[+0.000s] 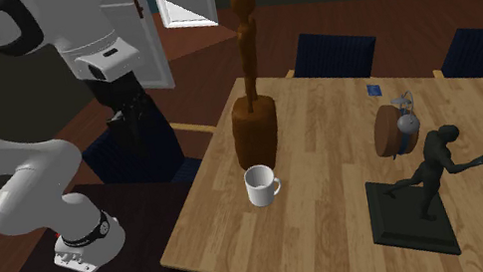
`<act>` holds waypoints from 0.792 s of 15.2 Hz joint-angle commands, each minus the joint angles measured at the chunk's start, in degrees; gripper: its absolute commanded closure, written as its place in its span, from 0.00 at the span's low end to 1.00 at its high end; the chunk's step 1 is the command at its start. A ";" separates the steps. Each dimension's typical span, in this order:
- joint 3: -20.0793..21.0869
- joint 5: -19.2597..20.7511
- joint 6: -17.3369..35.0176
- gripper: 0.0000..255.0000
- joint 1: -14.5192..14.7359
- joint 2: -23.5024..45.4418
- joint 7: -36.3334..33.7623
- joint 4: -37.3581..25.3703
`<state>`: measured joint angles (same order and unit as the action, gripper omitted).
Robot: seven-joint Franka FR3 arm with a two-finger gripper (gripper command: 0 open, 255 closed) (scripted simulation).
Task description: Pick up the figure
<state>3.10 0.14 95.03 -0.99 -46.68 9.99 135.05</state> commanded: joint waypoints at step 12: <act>-10.91 -10.36 25.46 0.00 14.59 12.86 30.59 0.45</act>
<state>-6.59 -8.82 118.48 11.99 -35.29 36.94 136.01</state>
